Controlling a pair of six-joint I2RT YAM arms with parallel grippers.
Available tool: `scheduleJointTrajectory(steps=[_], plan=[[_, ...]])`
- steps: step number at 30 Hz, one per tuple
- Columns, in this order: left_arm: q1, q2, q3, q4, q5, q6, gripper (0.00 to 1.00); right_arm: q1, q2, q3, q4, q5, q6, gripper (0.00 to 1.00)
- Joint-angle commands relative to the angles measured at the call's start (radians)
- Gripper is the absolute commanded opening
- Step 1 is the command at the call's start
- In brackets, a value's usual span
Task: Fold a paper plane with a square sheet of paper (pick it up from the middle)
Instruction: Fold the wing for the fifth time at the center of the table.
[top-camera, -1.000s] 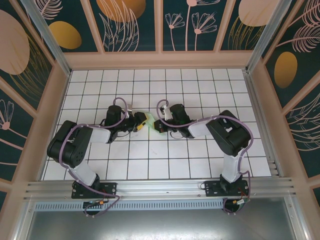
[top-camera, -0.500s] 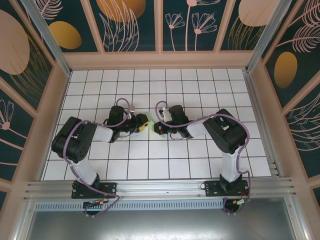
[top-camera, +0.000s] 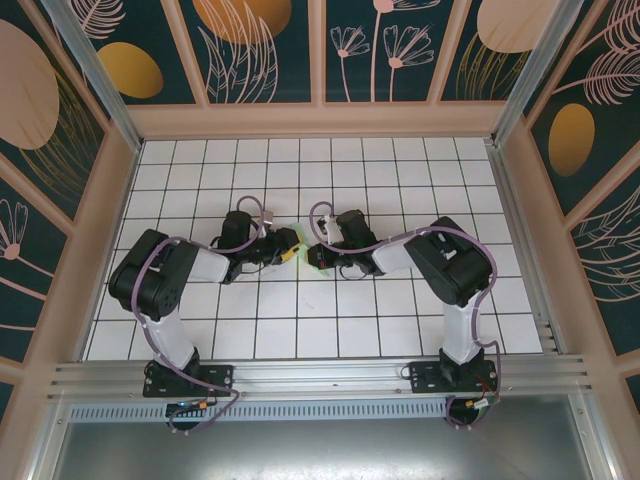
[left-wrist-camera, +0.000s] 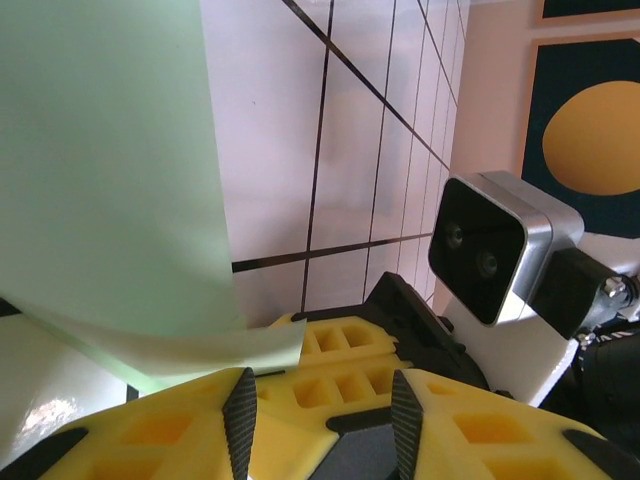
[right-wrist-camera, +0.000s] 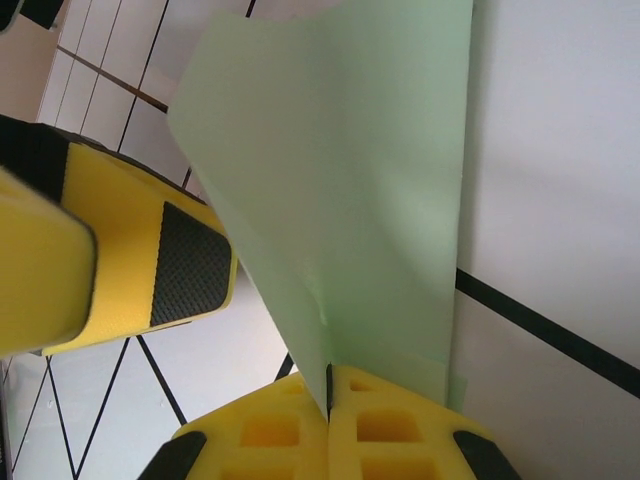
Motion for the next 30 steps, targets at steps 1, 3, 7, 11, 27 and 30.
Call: scheduleJointTrajectory(steps=[1, 3, 7, 11, 27, 30], plan=[[-0.007, 0.026, 0.025, 0.050, -0.003, -0.010, 0.41, -0.006, 0.022, 0.019, -0.023, -0.012, 0.005, 0.00], [-0.007, 0.039, 0.028, 0.050, -0.004, -0.010, 0.40, -0.007, 0.021, 0.020, -0.026, -0.012, 0.004, 0.00], [-0.007, 0.053, 0.028, 0.052, -0.005, -0.008, 0.40, -0.006, 0.022, 0.020, -0.032, -0.008, 0.006, 0.00], [-0.007, 0.062, 0.032, 0.050, -0.008, -0.003, 0.40, -0.006, 0.025, 0.019, -0.029, -0.008, 0.015, 0.00], [-0.008, 0.109, 0.045, 0.030, -0.006, 0.004, 0.37, -0.011, 0.028, 0.020, -0.030, -0.013, 0.071, 0.00], [-0.007, 0.115, 0.047, 0.016, -0.010, 0.007, 0.36, -0.011, 0.027, 0.030, -0.042, -0.025, 0.071, 0.01]])
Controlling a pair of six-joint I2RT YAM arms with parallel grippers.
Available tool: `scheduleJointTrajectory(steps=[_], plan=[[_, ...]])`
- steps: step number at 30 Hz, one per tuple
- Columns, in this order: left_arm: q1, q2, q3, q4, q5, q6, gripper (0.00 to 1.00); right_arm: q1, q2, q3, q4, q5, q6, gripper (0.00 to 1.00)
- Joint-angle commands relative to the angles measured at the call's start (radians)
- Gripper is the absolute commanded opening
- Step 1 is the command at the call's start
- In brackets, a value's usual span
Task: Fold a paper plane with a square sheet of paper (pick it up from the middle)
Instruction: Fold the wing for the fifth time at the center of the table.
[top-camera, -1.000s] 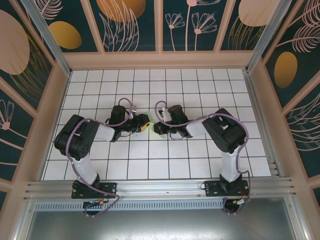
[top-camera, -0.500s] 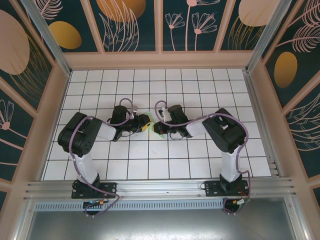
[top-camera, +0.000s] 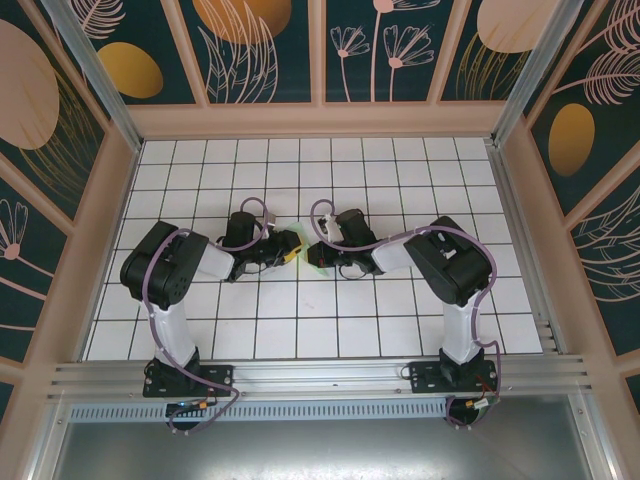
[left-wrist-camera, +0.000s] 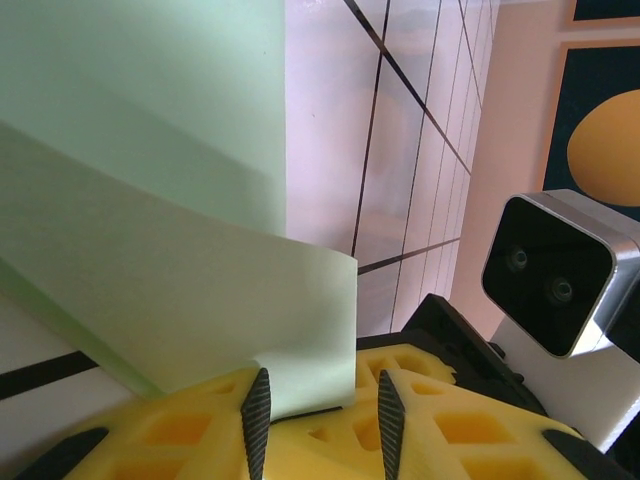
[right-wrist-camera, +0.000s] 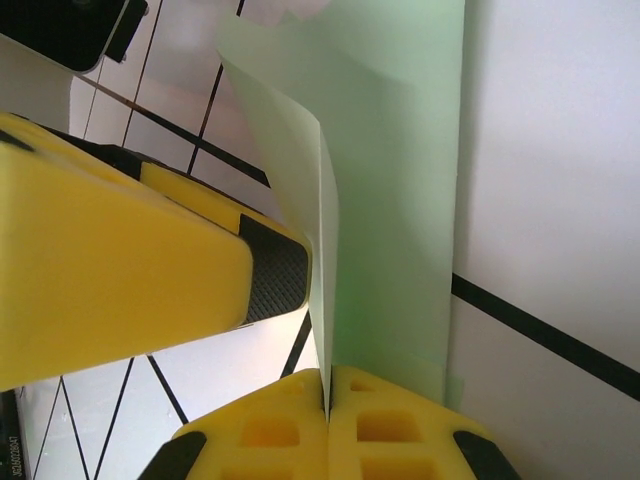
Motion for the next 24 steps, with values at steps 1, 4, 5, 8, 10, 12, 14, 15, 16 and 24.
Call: scheduleJointTrajectory(steps=[1, 4, 5, 8, 10, 12, 14, 15, 16, 24], plan=[[-0.004, 0.024, 0.015, -0.010, -0.011, 0.012, 0.36, -0.007, 0.021, 0.021, -0.036, -0.024, 0.019, 0.02], [-0.004, 0.028, 0.015, -0.038, -0.020, 0.023, 0.35, -0.009, 0.012, 0.027, -0.046, -0.029, 0.020, 0.06], [-0.003, 0.030, 0.017, -0.049, -0.025, 0.028, 0.35, -0.010, 0.005, 0.028, -0.049, -0.029, 0.020, 0.08], [-0.004, 0.035, 0.017, -0.061, -0.030, 0.032, 0.34, -0.010, -0.017, 0.028, -0.053, -0.026, 0.027, 0.13], [-0.004, 0.037, 0.016, -0.065, -0.033, 0.033, 0.34, -0.010, -0.032, 0.028, -0.061, -0.029, 0.025, 0.16], [-0.005, 0.037, 0.017, -0.075, -0.038, 0.035, 0.32, -0.011, -0.046, 0.031, -0.074, -0.027, 0.024, 0.18], [-0.004, 0.039, 0.019, -0.089, -0.039, 0.046, 0.29, -0.015, -0.061, 0.035, -0.091, -0.029, 0.022, 0.20], [-0.004, 0.038, 0.018, -0.101, -0.039, 0.054, 0.27, -0.017, -0.064, 0.042, -0.112, -0.033, 0.022, 0.20], [-0.004, 0.035, 0.017, -0.115, -0.043, 0.064, 0.25, -0.019, -0.064, 0.059, -0.146, -0.042, 0.022, 0.20], [-0.004, 0.029, 0.008, -0.128, -0.055, 0.077, 0.24, -0.019, -0.087, 0.069, -0.265, -0.023, 0.018, 0.25]])
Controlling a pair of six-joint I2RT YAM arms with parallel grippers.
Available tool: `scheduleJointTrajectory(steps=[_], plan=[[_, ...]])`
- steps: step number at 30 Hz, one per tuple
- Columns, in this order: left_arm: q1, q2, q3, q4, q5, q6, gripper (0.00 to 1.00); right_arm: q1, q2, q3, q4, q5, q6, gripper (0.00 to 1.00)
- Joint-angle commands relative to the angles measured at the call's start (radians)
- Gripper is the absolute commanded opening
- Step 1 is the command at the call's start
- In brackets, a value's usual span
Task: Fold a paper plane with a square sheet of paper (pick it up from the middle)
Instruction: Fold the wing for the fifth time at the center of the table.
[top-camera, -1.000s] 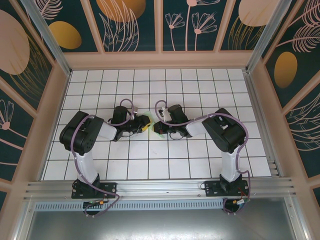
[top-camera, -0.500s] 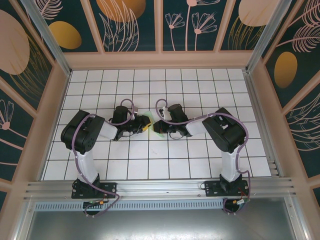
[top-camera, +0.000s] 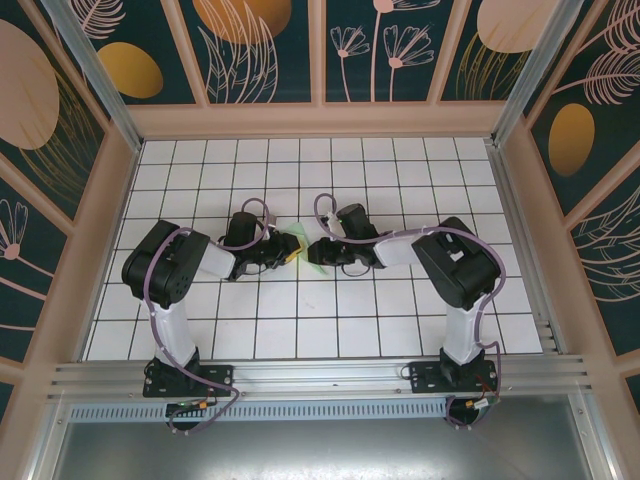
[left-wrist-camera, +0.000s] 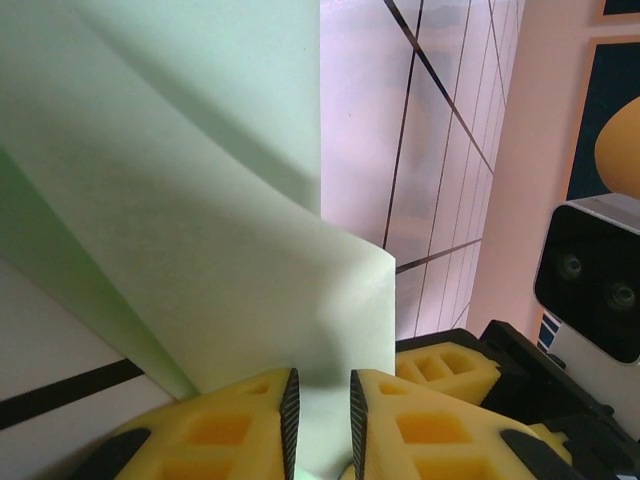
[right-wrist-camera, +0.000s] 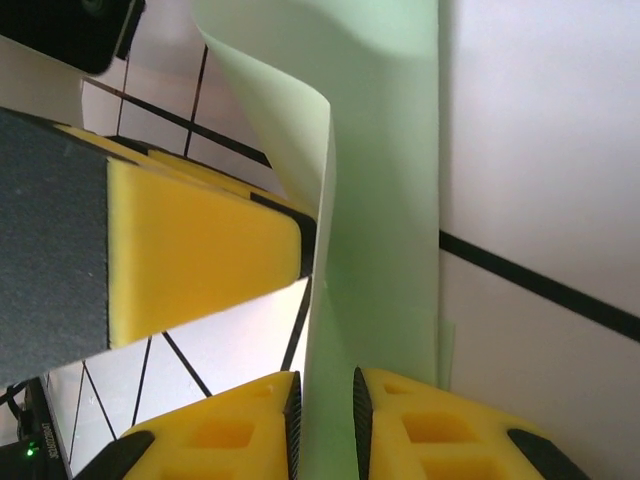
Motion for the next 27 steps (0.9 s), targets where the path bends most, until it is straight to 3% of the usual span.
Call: scheduleJointTrajectory(steps=[1, 11, 20, 27], plan=[[-0.004, 0.019, -0.004, -0.076, -0.035, 0.036, 0.24, -0.004, -0.036, 0.028, -0.083, 0.000, -0.004, 0.25], [-0.005, 0.024, -0.006, -0.076, -0.039, 0.034, 0.23, -0.004, -0.023, 0.045, -0.126, -0.011, -0.026, 0.21], [-0.004, 0.023, -0.003, -0.081, -0.039, 0.036, 0.22, -0.005, 0.031, 0.059, -0.133, -0.017, -0.021, 0.11], [-0.004, 0.033, 0.002, -0.094, -0.041, 0.038, 0.22, -0.006, 0.054, 0.079, -0.152, -0.030, -0.020, 0.10]])
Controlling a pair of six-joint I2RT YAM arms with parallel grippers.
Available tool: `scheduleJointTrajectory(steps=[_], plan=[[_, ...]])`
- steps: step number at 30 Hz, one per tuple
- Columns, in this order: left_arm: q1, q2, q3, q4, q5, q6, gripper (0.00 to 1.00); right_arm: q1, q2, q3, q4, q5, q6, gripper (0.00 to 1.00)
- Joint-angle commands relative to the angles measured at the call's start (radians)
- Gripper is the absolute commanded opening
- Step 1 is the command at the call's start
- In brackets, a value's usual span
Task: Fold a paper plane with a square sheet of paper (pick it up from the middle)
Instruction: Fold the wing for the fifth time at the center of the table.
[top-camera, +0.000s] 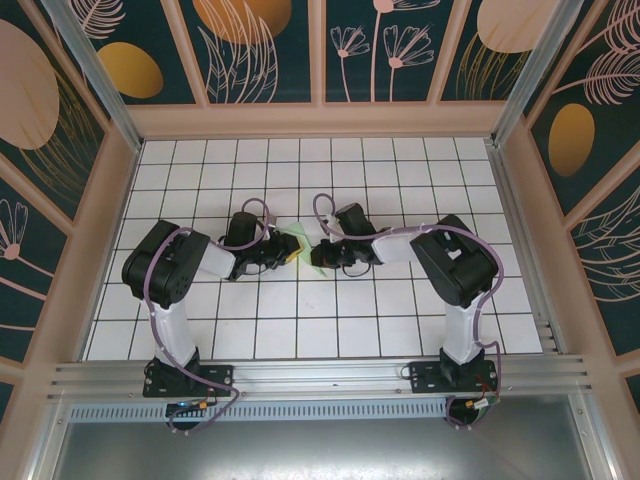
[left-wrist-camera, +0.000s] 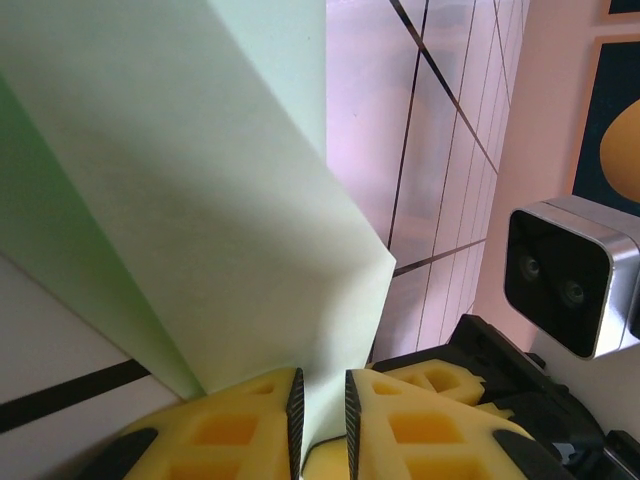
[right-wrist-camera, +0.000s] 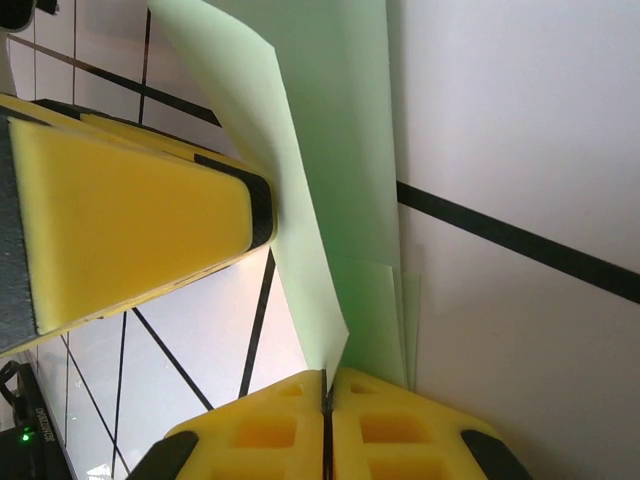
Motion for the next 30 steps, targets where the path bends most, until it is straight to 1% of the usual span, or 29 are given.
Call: scheduleJointTrajectory(steps=[1, 8, 12, 17, 24, 30], plan=[[-0.004, 0.032, -0.001, -0.085, -0.038, 0.033, 0.22, -0.004, 0.021, 0.034, -0.041, -0.014, -0.010, 0.11], [-0.004, 0.032, 0.009, -0.144, -0.067, 0.052, 0.21, -0.012, -0.059, 0.039, -0.088, 0.001, -0.036, 0.22], [-0.004, 0.036, 0.025, -0.180, -0.083, 0.053, 0.21, -0.012, -0.077, 0.025, -0.115, 0.011, -0.088, 0.25], [-0.004, 0.042, 0.041, -0.222, -0.098, 0.056, 0.20, -0.011, -0.085, 0.010, -0.118, -0.001, -0.137, 0.26], [-0.004, 0.049, 0.046, -0.233, -0.103, 0.050, 0.20, -0.010, -0.064, 0.017, -0.160, 0.002, -0.214, 0.26], [-0.004, 0.048, 0.049, -0.242, -0.111, 0.050, 0.21, -0.011, -0.039, 0.025, -0.179, 0.001, -0.240, 0.20]])
